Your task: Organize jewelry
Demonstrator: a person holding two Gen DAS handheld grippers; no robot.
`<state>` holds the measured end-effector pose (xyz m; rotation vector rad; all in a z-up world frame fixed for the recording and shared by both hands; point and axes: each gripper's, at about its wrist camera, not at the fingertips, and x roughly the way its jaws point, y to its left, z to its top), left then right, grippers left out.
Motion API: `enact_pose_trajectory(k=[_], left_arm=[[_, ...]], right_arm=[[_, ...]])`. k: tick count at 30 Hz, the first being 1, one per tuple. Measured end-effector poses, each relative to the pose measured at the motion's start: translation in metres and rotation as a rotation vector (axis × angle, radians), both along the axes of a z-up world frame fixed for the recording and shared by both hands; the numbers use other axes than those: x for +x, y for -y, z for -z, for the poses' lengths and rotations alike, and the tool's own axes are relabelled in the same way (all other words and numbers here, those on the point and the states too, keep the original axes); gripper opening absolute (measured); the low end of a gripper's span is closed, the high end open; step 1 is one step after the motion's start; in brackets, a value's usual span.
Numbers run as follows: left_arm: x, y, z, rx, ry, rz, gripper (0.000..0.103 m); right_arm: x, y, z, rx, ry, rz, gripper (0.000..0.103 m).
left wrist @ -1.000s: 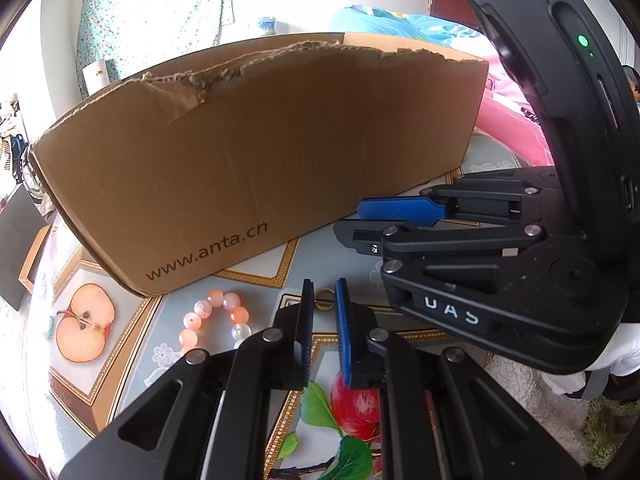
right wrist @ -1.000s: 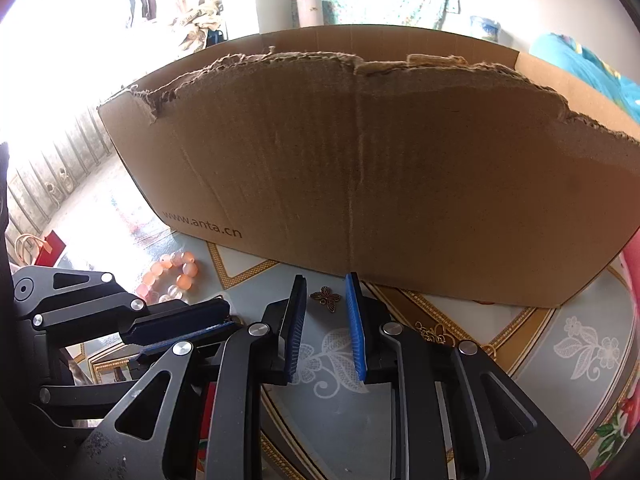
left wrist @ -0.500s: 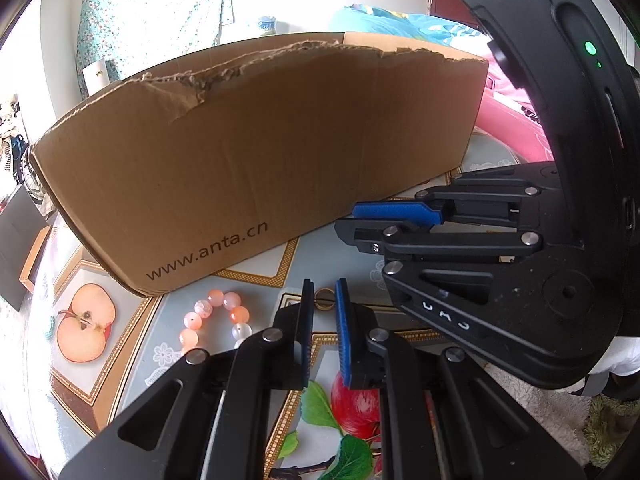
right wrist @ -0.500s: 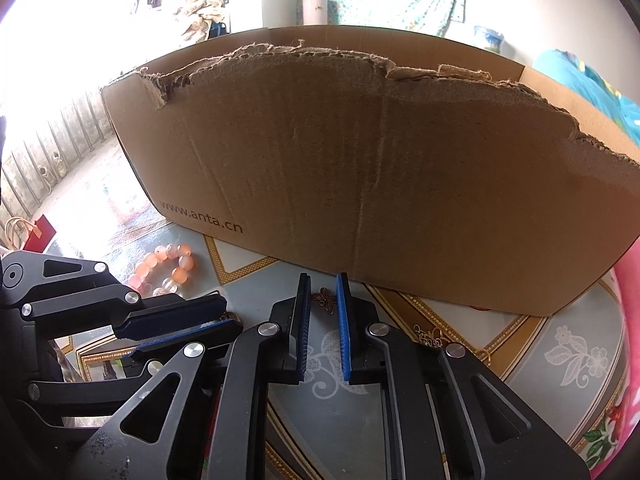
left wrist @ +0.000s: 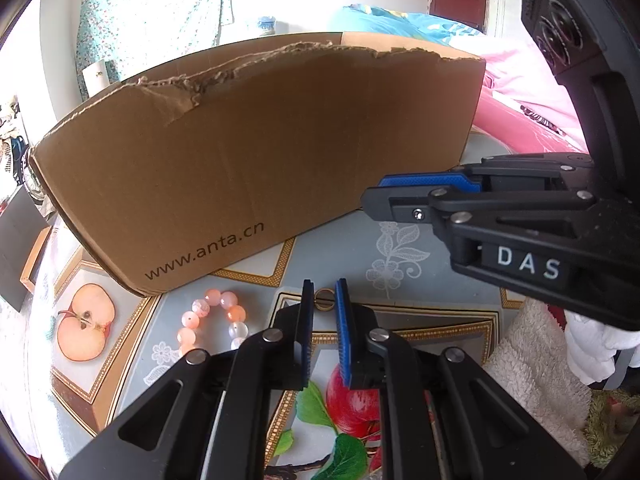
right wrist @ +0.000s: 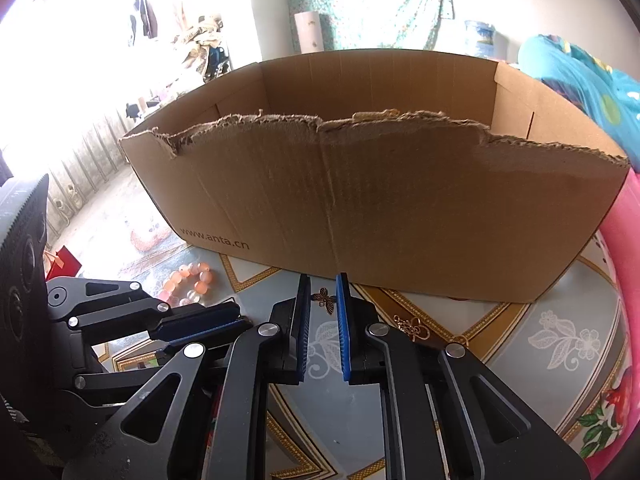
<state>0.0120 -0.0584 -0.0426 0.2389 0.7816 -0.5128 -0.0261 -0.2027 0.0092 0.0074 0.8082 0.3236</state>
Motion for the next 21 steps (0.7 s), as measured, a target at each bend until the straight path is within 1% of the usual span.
enact_pose_trajectory(k=[5, 8, 10, 13, 14, 18, 20, 21], left_arm=[[-0.008, 0.004, -0.008, -0.005, 0.017, 0.008, 0.010], [-0.015, 0.005, -0.021, -0.031, 0.040, 0.016, 0.010], [-0.021, 0.004, -0.034, -0.052, 0.071, 0.027, 0.010], [-0.026, 0.004, -0.059, -0.099, 0.096, 0.042, 0.010], [-0.026, 0.004, -0.068, -0.120, 0.102, 0.048, 0.010], [-0.021, 0.005, -0.102, -0.173, 0.158, 0.073, 0.010], [-0.011, 0.006, -0.114, -0.190, 0.173, 0.081, 0.010], [-0.003, 0.008, -0.118, -0.187, 0.171, 0.076, 0.010]], right_arm=[[-0.011, 0.015, -0.016, 0.037, 0.024, 0.017, 0.011], [-0.019, 0.026, -0.028, 0.057, 0.049, 0.024, 0.011], [-0.027, 0.026, -0.034, 0.075, 0.072, 0.025, 0.011], [-0.034, 0.034, -0.055, 0.113, 0.121, 0.021, 0.011], [-0.029, 0.024, -0.056, 0.115, 0.144, 0.017, 0.011], [-0.024, 0.028, -0.083, 0.119, 0.228, 0.004, 0.011], [-0.014, 0.027, -0.091, 0.123, 0.247, 0.001, 0.011], [-0.007, 0.028, -0.093, 0.121, 0.247, 0.003, 0.011]])
